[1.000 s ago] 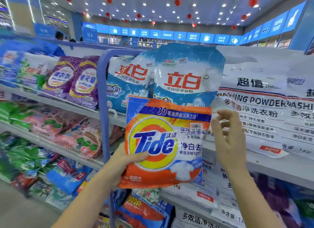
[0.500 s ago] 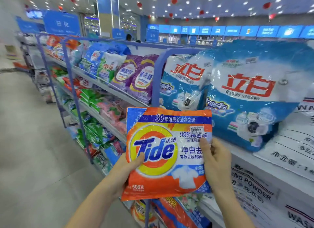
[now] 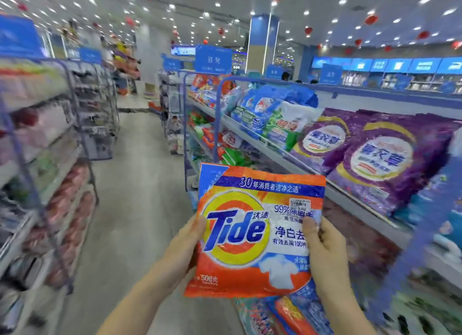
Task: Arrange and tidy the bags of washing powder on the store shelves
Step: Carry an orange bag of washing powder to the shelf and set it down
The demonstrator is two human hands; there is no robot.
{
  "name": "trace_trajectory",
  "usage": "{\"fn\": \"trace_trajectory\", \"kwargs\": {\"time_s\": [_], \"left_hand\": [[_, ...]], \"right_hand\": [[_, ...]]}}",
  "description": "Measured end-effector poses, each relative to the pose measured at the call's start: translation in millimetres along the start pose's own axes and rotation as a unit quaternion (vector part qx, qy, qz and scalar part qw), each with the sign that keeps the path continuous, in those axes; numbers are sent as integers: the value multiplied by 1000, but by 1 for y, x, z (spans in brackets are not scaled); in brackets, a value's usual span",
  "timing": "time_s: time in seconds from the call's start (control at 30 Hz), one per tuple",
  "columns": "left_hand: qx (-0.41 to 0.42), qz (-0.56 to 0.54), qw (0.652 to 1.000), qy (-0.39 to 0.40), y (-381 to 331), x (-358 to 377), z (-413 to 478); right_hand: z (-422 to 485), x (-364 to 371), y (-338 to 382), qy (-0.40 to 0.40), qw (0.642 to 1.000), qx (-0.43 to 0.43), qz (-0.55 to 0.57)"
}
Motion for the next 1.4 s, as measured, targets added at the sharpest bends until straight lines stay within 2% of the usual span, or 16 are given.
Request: {"fn": "trace_trajectory", "kwargs": {"time_s": [0.23, 0.37, 0.6, 0.73, 0.83, 0.9, 0.97, 1.13, 1.4], "left_hand": [[88, 109, 985, -97, -49, -135, 100], [119, 86, 975, -165, -67, -191, 153], [124, 45, 966, -223, -81, -260, 273], [139, 33, 959, -246, -97, -300, 362], [149, 26, 952, -268, -114, -333, 432], [153, 30, 945, -287, -126, -355, 477], [158, 28, 938, -307, -131, -380, 520], [155, 31, 934, -321, -138, -436, 623], [159, 83, 943, -279, -156, -546, 801]], "right_hand": [[72, 172, -24, 38, 998, -2, 52], [111, 251, -36, 75, 993, 16, 85], [207, 364, -76, 130, 982, 46, 130], [286, 434, -109, 184, 962, 77, 187], [353, 496, -134, 259, 928, 129, 233], [393, 539, -151, 306, 909, 151, 238], [424, 580, -169, 333, 906, 150, 214], [499, 658, -205, 282, 952, 30, 113], [614, 802, -264, 228, 969, 4, 98]]}}
Point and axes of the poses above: each hand's wrist, its own z-axis towards the middle knuckle, its own x-axis out of the palm, y = z × x, the point moved 5 cm from there along z, towards the middle knuckle, and after that the axes turned 2 degrees about -y, right-handed, at the moved point
